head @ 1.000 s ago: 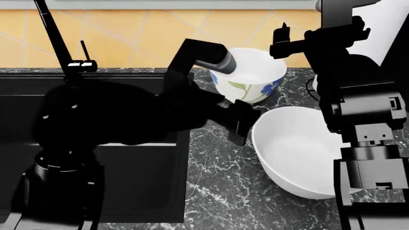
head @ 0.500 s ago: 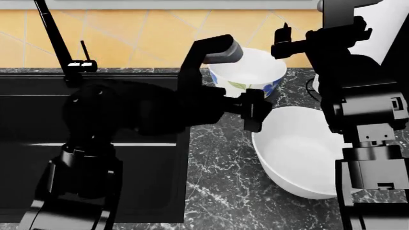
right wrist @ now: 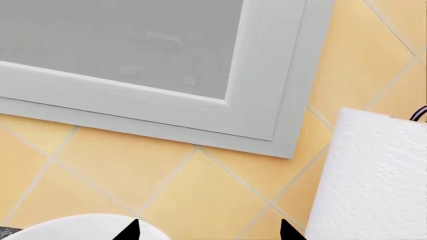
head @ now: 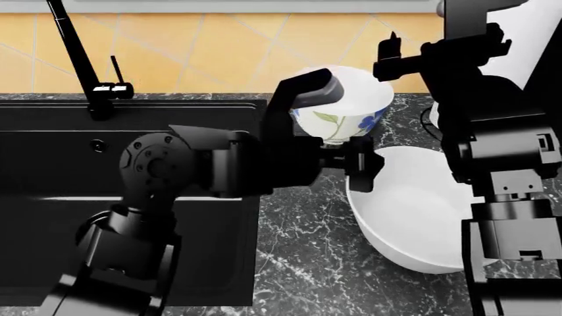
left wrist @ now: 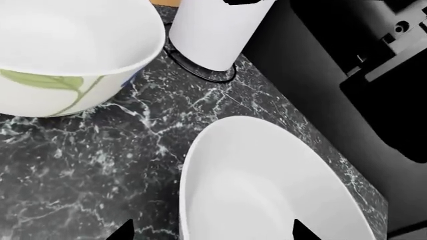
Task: Stack the bowls in the sink.
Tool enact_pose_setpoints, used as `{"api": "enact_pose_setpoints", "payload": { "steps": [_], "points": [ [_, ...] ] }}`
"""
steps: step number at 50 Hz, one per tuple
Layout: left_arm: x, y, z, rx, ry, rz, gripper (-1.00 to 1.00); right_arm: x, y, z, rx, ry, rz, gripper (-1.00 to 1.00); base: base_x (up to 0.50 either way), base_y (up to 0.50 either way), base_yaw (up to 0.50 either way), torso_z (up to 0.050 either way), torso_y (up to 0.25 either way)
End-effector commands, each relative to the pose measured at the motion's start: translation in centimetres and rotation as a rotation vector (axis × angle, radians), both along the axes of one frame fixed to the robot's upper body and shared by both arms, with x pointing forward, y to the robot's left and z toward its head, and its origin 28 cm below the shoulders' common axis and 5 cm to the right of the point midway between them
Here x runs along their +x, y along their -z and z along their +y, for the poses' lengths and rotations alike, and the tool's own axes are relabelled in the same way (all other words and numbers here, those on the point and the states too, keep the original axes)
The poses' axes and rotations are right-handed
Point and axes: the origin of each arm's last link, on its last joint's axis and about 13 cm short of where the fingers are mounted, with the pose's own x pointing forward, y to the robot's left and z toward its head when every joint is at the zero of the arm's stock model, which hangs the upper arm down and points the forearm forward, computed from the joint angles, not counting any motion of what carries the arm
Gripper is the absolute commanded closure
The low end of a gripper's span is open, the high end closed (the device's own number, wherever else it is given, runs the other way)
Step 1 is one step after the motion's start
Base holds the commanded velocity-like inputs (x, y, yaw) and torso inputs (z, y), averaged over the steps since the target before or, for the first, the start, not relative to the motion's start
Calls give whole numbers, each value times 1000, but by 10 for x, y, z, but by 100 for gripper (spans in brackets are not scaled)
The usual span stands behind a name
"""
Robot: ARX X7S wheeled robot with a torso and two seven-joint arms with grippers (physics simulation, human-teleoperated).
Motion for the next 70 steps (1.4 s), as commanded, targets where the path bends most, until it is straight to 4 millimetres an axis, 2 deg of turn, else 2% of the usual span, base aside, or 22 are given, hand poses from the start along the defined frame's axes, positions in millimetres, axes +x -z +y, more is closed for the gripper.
{"api": "enact_pose_setpoints", "payload": {
  "steps": [1,35,46,47,70],
  "points": [
    [-1,12,-6,3,9,35,-100,0,0,-1,2,2,0,-100,0,0,0,0,0],
    [-6,49,-21,26,69,107,-100,1,6,-4,5,9,11,-100,0,0,0,0,0],
    [-8,54,-22,38,73,115,-100,1,6,-3,5,8,10,-100,0,0,0,0,0],
    [-8,54,-22,36,70,113,100,1,6,-3,5,8,10,-100,0,0,0,0,0],
    [-11,47,-19,17,54,89,100,-1,6,-2,10,6,8,-100,0,0,0,0,0]
  ]
}}
